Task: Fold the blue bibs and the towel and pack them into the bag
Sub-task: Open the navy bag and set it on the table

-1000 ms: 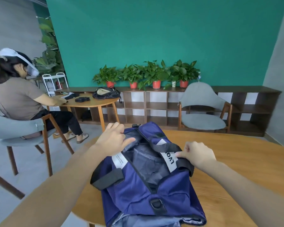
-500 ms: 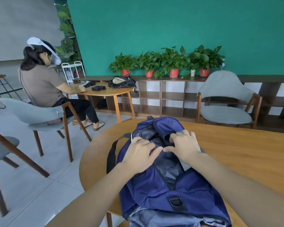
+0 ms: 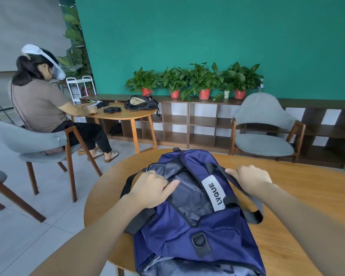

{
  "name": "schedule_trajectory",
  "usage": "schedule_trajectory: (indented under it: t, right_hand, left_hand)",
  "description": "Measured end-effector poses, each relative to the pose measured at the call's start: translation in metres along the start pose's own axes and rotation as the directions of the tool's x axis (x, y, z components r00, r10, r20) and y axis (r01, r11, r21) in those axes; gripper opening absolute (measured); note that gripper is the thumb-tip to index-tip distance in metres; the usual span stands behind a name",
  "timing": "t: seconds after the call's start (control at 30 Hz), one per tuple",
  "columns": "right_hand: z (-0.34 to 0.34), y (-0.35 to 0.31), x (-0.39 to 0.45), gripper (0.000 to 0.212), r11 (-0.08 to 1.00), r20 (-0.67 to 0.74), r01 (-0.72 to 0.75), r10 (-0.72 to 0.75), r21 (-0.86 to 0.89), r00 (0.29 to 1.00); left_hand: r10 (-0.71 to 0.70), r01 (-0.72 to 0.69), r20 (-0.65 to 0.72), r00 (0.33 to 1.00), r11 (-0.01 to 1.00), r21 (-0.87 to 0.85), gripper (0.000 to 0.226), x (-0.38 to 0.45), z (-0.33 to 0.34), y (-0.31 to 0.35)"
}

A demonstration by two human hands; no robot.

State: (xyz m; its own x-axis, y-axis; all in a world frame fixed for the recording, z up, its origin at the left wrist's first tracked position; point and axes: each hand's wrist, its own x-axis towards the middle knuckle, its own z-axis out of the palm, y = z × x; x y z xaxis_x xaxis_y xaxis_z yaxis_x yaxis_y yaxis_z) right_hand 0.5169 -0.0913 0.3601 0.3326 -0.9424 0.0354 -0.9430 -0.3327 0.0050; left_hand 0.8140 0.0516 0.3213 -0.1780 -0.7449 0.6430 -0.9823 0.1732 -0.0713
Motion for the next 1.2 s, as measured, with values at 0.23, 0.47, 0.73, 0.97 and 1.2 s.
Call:
schedule_trajectory:
  t: [0.23,0.47,0.73,0.97,1.2]
  right_hand:
    - [0.003,-0.061,-0.013,0.030,0.909,-0.508,0.399,-0.289,0.120,0.811]
    - [0.027,-0.101,-0.004,0.082,0.973,-0.365,0.190,-0.227,-0.134,0.903]
    - [0.050,-0.078,0.014,0.055,0.908,0.066,-0.074,0.052,0.412,0.996]
    - [-0.009,-0.083,0.016,0.046,0.579,-0.086,0.042,0.049,0.814,0.995]
    - [-0.069,-0.075,0.012,0.047,0.579,-0.158,0.070,0.103,0.812,0.982]
  left_hand:
    - [-0.011,0.010,-0.107,0.994,1.000,-0.014,0.060,0.007,-0.009,0.006]
    - [-0.553,0.525,0.234,0.800,0.833,0.174,0.046,0.020,-0.010,0.037]
    - [-0.716,0.759,0.483,0.505,0.634,0.146,0.066,0.013,-0.001,0.034]
    - [-0.631,0.630,0.450,0.632,0.756,0.176,0.057,0.045,-0.054,-0.015]
    - [-0.592,0.492,0.356,0.723,0.803,0.336,0.045,0.087,-0.145,-0.058]
